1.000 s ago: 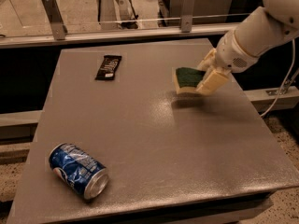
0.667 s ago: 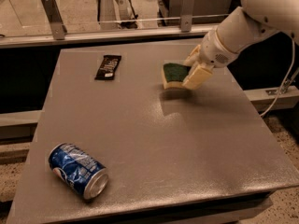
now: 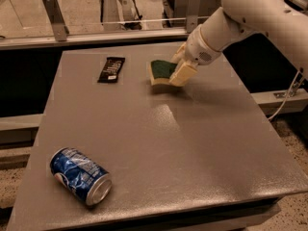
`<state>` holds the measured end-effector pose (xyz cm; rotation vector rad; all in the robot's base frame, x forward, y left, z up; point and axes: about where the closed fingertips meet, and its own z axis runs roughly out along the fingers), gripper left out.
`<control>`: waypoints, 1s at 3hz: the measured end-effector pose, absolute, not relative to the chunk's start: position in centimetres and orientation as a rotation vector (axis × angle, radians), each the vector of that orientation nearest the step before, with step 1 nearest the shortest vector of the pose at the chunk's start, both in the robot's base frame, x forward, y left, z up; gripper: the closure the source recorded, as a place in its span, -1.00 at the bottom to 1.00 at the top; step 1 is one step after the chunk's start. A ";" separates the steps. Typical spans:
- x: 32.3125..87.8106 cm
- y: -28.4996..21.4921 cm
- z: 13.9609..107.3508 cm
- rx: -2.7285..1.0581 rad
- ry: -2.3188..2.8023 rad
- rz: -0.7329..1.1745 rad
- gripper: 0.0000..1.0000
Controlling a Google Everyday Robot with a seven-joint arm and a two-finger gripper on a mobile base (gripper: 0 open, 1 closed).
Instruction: Move sponge near rxbar chocolate
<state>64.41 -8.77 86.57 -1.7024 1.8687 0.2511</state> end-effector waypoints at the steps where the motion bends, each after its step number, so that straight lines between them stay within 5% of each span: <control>1: 65.9 -6.4 86.7 -1.699 1.828 0.274 1.00; 3: 69.3 -4.5 87.1 -1.723 1.765 0.250 1.00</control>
Offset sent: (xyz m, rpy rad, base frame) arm 0.0543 0.0496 0.0120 0.0389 -0.0871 0.0741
